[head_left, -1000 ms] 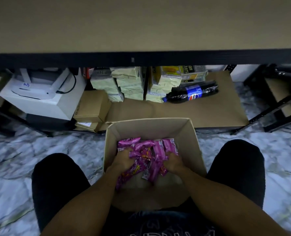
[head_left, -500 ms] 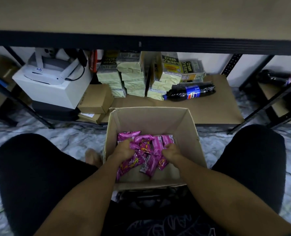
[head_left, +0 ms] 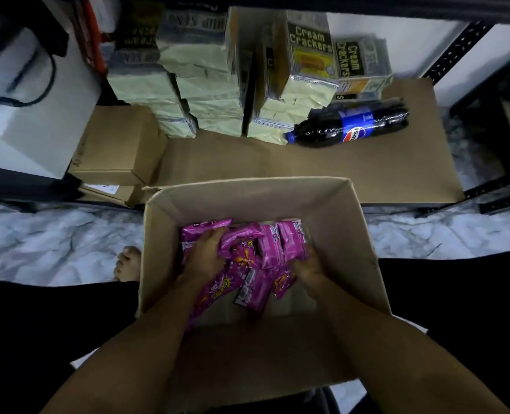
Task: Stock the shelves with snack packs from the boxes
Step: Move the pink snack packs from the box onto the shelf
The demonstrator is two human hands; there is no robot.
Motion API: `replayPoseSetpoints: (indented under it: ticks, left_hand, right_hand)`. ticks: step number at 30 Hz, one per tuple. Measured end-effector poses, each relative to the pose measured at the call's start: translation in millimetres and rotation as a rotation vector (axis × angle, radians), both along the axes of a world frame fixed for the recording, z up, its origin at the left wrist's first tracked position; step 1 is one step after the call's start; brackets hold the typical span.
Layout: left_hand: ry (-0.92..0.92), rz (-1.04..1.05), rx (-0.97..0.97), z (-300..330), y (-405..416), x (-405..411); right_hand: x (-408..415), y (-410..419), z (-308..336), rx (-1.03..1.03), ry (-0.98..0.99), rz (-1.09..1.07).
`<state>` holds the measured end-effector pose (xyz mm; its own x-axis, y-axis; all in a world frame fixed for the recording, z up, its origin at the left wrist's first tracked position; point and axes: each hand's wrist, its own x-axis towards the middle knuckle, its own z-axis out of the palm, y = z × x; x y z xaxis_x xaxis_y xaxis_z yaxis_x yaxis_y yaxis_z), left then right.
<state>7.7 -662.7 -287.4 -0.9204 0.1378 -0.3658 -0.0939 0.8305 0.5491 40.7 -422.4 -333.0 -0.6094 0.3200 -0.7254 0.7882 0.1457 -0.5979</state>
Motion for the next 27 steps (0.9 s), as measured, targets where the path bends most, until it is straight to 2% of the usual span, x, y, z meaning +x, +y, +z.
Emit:
replayPoseSetpoints:
  ticks: [7,10,14,18,20,22,25,27]
  left_hand:
    - [-0.145,0.026,0.014,-53.8,23.8,-21.5]
    - [-0.171,0.039,0.025,-59.5,35.6,-26.4]
    - [-0.082,0.136,0.133,-63.8,44.0,-30.5]
    - [0.001,0.432,0.280,-61.6,29.4,-19.9]
    - [-0.079,0.531,0.381,-49.7,26.4,-17.6]
    - [-0.204,0.624,0.429,-45.7,28.2,-17.7]
    - [-0.322,0.698,0.376,-59.2,25.5,-15.3]
    - [-0.392,0.724,0.276,-71.9,14.7,-12.3]
  right_hand:
    - [-9.0,16.0,-28.7,-0.075,-0.068,-0.064]
    - [-8.1,23.1,-38.6,0.111,-0.076,-0.030]
    - [-15.5,38.7,-44.7,0.308,-0.071,0.020]
    - [-13.1,18.1,-52.2,0.605,-0.063,0.428]
    - [-12.1,6.3,-51.2,0.559,0.003,0.477]
    - [-12.3,3.3,-52.3,0.467,0.045,0.415]
    - [-11.2,6.3,-53.2,0.404,0.068,0.332]
    - [-14.5,-0.4,-51.4,0.350,0.116,0.269]
